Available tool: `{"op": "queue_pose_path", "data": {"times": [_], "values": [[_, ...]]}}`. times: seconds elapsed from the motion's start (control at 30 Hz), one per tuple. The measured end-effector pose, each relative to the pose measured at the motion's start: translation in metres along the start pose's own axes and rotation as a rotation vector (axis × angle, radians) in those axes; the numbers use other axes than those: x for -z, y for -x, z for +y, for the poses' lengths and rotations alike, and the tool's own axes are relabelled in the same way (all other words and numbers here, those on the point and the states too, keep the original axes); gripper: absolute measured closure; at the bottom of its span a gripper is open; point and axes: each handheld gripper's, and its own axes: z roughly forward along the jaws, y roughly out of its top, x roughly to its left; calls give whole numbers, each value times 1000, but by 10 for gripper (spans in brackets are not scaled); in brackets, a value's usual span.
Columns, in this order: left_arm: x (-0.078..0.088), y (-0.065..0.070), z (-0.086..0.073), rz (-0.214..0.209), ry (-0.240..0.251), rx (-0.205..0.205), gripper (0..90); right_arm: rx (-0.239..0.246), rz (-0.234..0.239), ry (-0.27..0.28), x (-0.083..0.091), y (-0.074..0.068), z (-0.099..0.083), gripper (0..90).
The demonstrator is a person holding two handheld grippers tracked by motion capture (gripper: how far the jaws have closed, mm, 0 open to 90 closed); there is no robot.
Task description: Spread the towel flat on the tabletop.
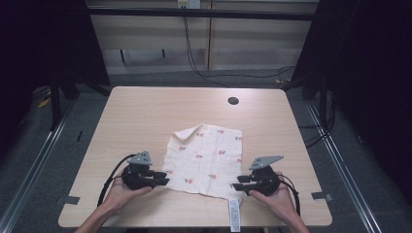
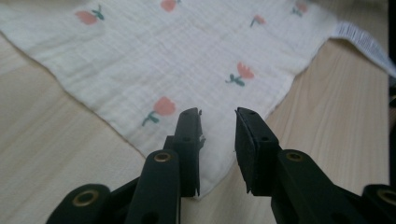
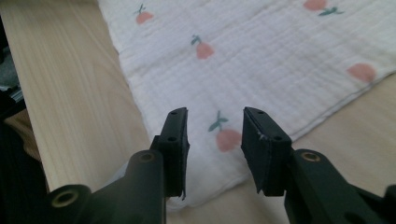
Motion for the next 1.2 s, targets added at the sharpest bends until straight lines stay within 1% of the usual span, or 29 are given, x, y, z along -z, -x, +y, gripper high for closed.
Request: {"op": "queue_pose_path", "data": {"times": [0.07, 0.1, 0.13, 0.17, 0.2, 0.23, 0.27, 0.3, 0.37, 0.43, 0.47, 0.5, 0.53, 0.57, 0.63, 0.67, 0.7, 0.73, 0.77, 0.83, 0.87, 0.9, 0.93, 0.97, 1.07, 1.1, 1.13, 1.17, 1.2], "values": [[-3, -1, 0, -9, -3, 15, 664, 8, 12, -14, -5, -4, -3, 588], [-4, 0, 0, 1, -13, 4, 648, 17, 8, -21, -8, -5, -4, 574], [-6, 0, -1, -1, -33, -7, 646, 27, 10, -26, -10, -6, -4, 572], [-9, 0, -3, 1, -36, -4, 646, 29, 14, -43, -11, -8, -5, 571], [-9, 0, -5, 7, -30, -10, 641, 41, 17, -43, -12, -8, -5, 563], [-9, -1, -6, 1, -25, 2, 649, 37, 16, -39, -12, -8, -5, 554], [-8, -1, -6, 1, -26, 1, 649, 29, 8, -36, -11, -8, -5, 549], [-8, 0, -7, 4, -15, 5, 649, 38, 7, -17, -11, -7, -5, 548], [-7, 1, -8, -3, -23, 0, 627, 38, -3, -26, -10, -8, -6, 532], [-6, 4, -9, 0, -30, -24, 617, 59, 0, -44, -14, -9, -8, 511], [-7, 6, -11, 4, -17, -24, 618, 82, -12, -39, -15, -12, -10, 495], [-6, 7, -11, 8, -27, -33, 627, 92, -16, -42, -15, -14, -10, 484], [-6, 9, -11, 38, -28, -47, 671, 103, -23, -43, -16, -16, -10, 470], [-6, 10, -11, 55, -34, -67, 732, 112, -29, -36, -16, -17, -11, 464], [-7, 11, -11, 72, -37, -69, 823, 123, -45, -35, -17, -20, -12, 472], [-7, 11, -11, 65, -38, -64, 864, 137, -57, -42, -17, -21, -12, 476], [-7, 12, -10, 70, -42, -65, 878, 146, -73, -49, -17, -23, -11, 491], [-6, 12, -10, 73, -47, -66, 884, 144, -67, -48, -17, -24, -11, 552], [-7, 13, -10, 67, -45, -54, 888, 145, -62, -46, -17, -23, -11, 601], [-6, 13, -11, 38, -56, -30, 891, 120, -57, -48, -15, -20, -11, 721], [-6, 15, -11, 23, -57, -23, 892, 110, -41, -50, -14, -19, -11, 773], [-4, 17, -13, 19, -65, -23, 892, 95, -24, -47, -14, -17, -12, 816], [-4, 19, -14, 10, -63, -24, 892, 85, -8, -49, -13, -17, -13, 843], [-2, 21, -16, 5, -67, -18, 892, 80, -4, -51, -12, -18, -14, 860], [1, 28, -19, -16, -88, -19, 892, 86, 11, -64, -10, -22, -16, 868], [2, 32, -20, -22, -87, -13, 892, 89, 14, -64, -9, -23, -17, 869], [2, 35, -22, -23, -83, -18, 892, 93, 15, -70, -8, -24, -18, 869], [2, 37, -23, -28, -88, -16, 892, 90, 23, -70, -7, -26, -20, 869], [4, 39, -24, -39, -99, -26, 892, 94, 27, -69, -6, -27, -21, 870]]}}
